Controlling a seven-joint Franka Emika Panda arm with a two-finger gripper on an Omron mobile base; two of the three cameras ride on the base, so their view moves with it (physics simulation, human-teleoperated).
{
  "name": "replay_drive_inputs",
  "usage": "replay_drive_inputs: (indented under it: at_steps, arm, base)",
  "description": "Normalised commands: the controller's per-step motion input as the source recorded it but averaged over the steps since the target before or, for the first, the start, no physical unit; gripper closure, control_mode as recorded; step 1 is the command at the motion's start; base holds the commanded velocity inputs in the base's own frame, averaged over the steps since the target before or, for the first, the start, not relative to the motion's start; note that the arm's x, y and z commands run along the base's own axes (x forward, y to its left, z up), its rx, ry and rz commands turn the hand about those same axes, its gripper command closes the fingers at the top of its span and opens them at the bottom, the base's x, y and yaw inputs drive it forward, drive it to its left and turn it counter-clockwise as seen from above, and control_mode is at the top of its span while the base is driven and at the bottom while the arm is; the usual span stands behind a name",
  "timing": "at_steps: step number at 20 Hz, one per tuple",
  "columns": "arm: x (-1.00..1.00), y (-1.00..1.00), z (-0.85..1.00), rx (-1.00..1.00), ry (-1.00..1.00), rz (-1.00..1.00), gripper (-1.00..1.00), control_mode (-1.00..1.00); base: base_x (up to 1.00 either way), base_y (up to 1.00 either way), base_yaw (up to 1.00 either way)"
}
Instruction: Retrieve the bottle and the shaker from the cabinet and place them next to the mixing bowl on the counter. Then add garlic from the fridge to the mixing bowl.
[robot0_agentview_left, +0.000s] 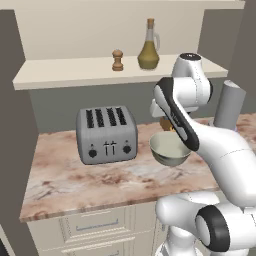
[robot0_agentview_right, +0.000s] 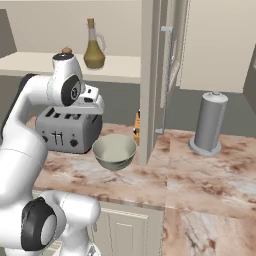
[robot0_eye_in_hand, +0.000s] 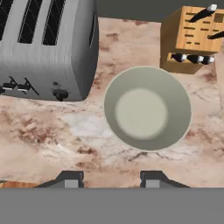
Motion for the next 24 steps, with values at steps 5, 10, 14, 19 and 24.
replay_drive_inputs:
  at_steps: [5,10,14,19,24]
  arm:
    - [-0.07,0.00,0.03,-0.01,-0.11,0.00,-1.00,-1.00]
    - [-0.23,0.00,0.25,-0.07,-0.41,0.00,-1.00,-1.00]
    - [-0.28,0.00,0.58,-0.01,-0.53,0.00,-1.00,-1.00]
    - [-0.10,0.00,0.88,0.01,-0.42,0.00,-1.00,-1.00]
    - [0.00,0.07,0.98,0.02,-0.39,0.03,-1.00,-1.00]
  base:
    - [0.00,0.00,0.00]
    - [0.00,0.00,0.00]
    - [0.00,0.00,0.00]
    - [0.00,0.00,0.00]
    - [0.00,0.00,0.00]
